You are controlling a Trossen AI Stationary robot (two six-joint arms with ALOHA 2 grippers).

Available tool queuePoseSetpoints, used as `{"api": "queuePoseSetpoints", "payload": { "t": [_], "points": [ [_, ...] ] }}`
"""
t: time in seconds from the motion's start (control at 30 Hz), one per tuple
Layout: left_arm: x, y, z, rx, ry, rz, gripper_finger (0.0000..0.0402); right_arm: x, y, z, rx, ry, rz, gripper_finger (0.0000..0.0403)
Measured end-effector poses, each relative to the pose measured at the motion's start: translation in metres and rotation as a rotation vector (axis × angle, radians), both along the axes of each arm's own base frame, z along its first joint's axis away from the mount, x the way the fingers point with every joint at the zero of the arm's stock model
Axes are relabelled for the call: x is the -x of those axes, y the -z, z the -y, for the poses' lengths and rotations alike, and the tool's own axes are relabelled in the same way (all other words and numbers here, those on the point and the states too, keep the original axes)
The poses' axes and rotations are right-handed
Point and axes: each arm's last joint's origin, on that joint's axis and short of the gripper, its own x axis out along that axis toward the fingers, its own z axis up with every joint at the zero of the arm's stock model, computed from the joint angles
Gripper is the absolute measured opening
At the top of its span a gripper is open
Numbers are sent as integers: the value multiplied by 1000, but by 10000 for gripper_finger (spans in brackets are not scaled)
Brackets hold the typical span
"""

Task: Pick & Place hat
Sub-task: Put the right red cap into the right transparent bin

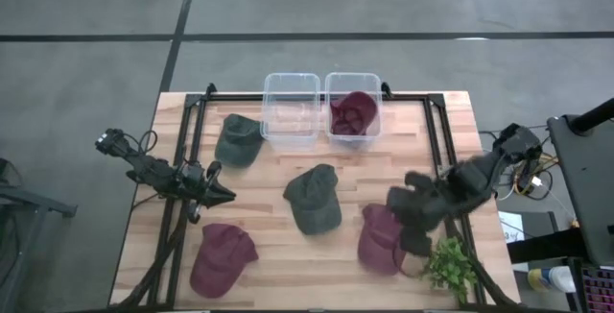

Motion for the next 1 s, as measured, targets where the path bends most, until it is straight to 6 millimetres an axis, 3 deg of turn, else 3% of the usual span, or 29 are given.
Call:
{"api": "queuePoseSetpoints", "payload": {
  "t": [0.2, 0.43, 0.63, 1.0],
  "points": [
    [0, 0, 0, 11, 0, 1, 39, -3, 30, -29, -19, 17, -13, 8],
    [0, 0, 0, 39, -1, -1, 39, -12, 62, -38, -2, 23, -57, 8],
    [-1, 0, 0, 54, -2, -7, 39, -17, 75, -43, -17, 9, -38, 13],
    [-1, 0, 1, 52, -2, -11, 39, -29, 100, -55, -40, -35, -103, 104]
  ]
}}
